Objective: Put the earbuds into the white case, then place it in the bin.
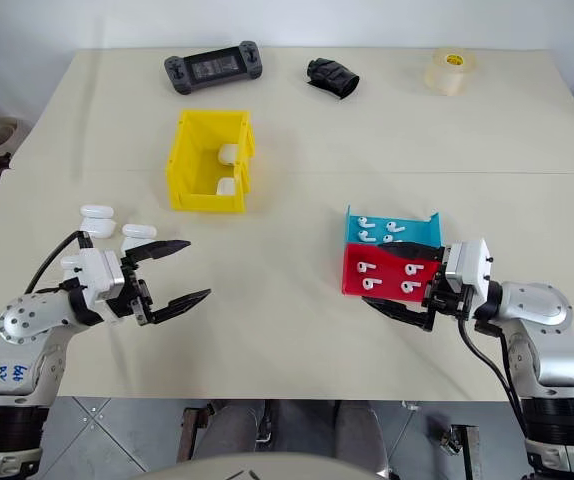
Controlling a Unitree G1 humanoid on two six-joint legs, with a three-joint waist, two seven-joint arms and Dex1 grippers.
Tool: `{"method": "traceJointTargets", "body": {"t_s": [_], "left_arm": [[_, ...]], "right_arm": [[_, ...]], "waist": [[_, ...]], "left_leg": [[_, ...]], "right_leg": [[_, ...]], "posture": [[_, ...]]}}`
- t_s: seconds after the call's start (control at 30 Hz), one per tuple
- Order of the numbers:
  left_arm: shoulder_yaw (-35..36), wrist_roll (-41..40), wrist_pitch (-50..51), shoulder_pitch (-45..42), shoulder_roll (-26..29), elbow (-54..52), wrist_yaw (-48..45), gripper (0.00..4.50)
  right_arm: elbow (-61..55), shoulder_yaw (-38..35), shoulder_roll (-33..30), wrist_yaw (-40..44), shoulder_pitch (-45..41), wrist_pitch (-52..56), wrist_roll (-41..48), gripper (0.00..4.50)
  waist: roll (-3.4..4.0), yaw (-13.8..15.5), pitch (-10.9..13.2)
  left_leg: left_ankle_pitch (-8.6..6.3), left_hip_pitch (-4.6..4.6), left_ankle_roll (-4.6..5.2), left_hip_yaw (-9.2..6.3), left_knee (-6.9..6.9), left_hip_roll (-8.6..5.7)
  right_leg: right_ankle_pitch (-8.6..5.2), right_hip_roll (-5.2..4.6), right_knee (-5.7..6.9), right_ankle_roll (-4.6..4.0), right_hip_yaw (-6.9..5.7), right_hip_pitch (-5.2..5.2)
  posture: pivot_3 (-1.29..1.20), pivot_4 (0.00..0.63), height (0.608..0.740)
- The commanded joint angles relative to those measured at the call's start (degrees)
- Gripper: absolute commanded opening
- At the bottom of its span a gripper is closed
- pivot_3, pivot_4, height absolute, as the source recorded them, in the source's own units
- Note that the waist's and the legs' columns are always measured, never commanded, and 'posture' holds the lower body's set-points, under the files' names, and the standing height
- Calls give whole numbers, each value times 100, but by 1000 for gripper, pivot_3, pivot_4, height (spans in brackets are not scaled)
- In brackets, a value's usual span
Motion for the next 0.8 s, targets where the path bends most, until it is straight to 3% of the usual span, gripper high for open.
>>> {"method": "traceJointTargets", "body": {"t_s": [0.03,0.27,0.4,0.57,0.67,0.8], "left_arm": [[193,93,-129,86,57,-245,153,4484],[797,-2,229,761,-111,-818,1001,4484],[1749,123,533,1918,-691,-1387,2156,4484],[2048,390,1558,2671,-1170,-2094,3351,4484],[1911,390,1930,2705,-1272,-2490,3613,4484],[1694,1,3481,2017,-1070,-2930,4106,4484]], "right_arm": [[-22,-85,7,83,-79,-85,112,4500],[66,195,198,264,-411,-113,91,4500],[-211,551,676,350,-657,-255,223,4500],[-354,843,972,361,-770,-390,112,4500],[-324,880,941,384,-773,-404,99,4500],[-210,670,730,388,-687,-425,68,4500]], "waist": [[0,0,0],[0,-22,0],[-6,-71,-1],[-16,46,-3],[-23,143,-7],[-27,159,-10]], "left_leg": [[0,0,0,0,0,0],[-1,1,-1,1,-3,6],[-8,2,-4,8,-5,16],[-13,0,-7,3,7,13],[-18,0,-8,2,16,11],[-28,0,-9,0,23,8]], "right_leg": [[0,0,0,0,0,0],[0,3,-2,0,1,-2],[2,5,-2,-3,4,0],[2,2,-9,-3,-1,2],[2,0,-11,-3,1,8],[3,-2,-11,-4,1,10]], "posture": [[0,150,740],[0,150,740],[0,150,740],[0,150,740],[0,150,740],[0,150,740]]}}
